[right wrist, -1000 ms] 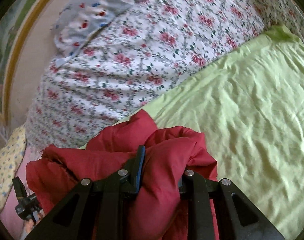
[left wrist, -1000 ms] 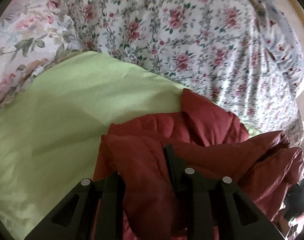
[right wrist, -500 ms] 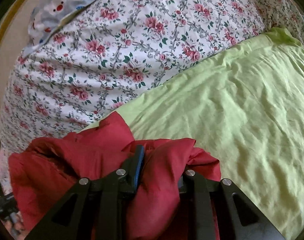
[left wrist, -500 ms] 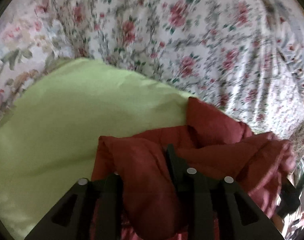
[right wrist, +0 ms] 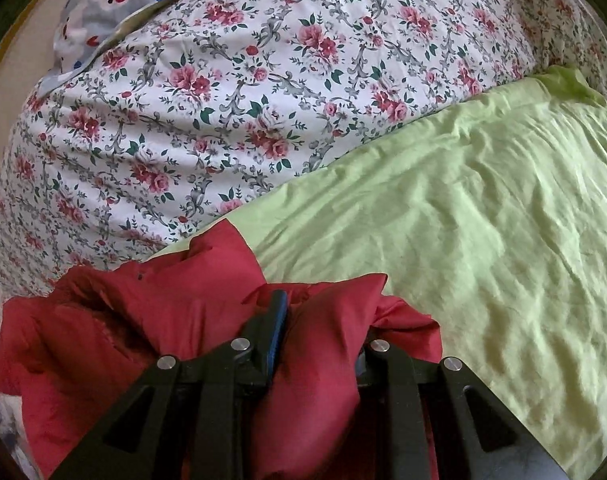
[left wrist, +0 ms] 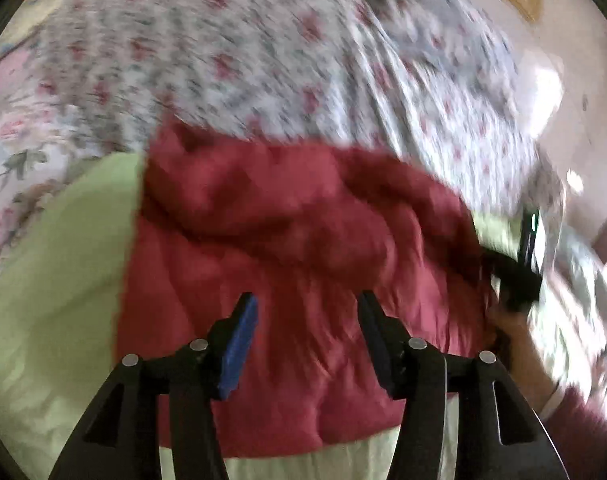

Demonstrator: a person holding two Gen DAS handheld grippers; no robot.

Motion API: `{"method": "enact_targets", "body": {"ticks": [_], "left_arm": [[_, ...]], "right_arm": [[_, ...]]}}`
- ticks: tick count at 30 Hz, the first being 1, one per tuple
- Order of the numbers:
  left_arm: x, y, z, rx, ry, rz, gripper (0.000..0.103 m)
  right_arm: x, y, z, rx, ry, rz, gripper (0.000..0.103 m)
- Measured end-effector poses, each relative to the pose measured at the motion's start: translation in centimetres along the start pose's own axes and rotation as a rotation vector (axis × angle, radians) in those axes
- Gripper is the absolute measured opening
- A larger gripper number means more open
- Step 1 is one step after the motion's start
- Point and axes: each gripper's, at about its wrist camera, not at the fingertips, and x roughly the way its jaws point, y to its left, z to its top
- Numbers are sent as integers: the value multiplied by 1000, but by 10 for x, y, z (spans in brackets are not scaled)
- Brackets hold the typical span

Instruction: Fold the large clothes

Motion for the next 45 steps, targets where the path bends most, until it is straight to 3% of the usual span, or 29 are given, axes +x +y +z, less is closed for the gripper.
{"method": "enact_targets", "body": {"ticks": [2,5,8,10,12,14,16,18,21,26,35,45], "left_arm": [[23,-6,-9,44,54,62,52],[58,-5,-20,96,70,175,56],[73,-1,-19,84,60,198,56],[78,-1,-14,78,49,215,56],[81,-2,-12,76,42,226,56],[87,-5,-11,74,42,232,56],[93,-4,-7,66,45,235,56],[99,-8,-4,59,54,237,56],[105,-4,3,45,75,229,56],[129,14,26,7,135,206,56],[171,34,46,-42,177,217,56],[174,32,47,-35,197,222,56]], "right_arm": [[-3,-1,1,4,-3,12,24],[-18,0,4,21,3,53,31],[-50,4,6,5,-25,100,47],[-87,12,1,-47,-90,125,69],[-110,21,-8,-108,-124,151,79],[-115,39,-22,-210,-81,178,79],[-99,58,-37,-321,24,193,79],[-74,71,-49,-408,105,156,77],[-32,71,-51,-428,197,92,78],[1,55,-31,-298,221,98,78],[18,65,-34,-294,219,61,78],[17,61,-32,-285,224,70,78]]}}
